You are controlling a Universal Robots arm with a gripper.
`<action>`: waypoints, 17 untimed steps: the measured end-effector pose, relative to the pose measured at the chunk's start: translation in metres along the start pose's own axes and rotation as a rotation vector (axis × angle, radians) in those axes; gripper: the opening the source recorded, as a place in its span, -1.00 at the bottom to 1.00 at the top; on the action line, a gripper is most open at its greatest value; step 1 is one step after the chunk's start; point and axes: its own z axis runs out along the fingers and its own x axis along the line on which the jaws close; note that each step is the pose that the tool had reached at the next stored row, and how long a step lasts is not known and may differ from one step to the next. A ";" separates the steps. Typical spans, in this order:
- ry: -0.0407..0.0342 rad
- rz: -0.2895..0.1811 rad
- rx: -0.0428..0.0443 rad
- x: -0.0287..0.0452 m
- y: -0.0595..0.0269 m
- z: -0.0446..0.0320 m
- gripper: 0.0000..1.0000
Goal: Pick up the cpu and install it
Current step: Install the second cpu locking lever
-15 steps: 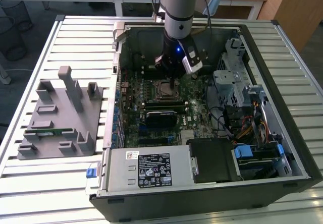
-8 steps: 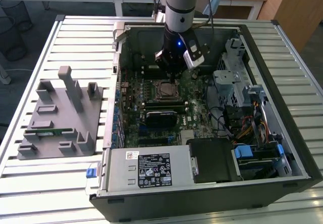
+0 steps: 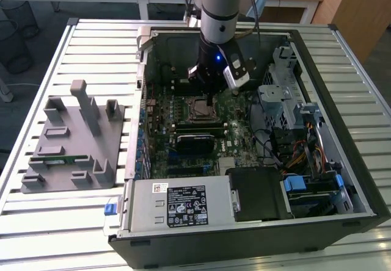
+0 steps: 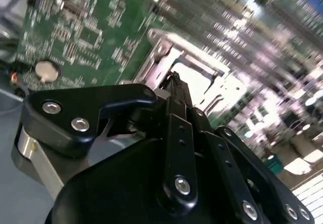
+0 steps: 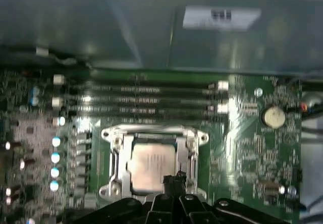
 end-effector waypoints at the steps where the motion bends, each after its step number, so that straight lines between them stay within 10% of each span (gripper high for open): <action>1: 0.0000 0.000 0.0001 0.0001 -0.0041 -0.0001 -0.79; 17: 0.0086 0.000 -0.0004 0.0078 -0.0280 -0.0024 -0.79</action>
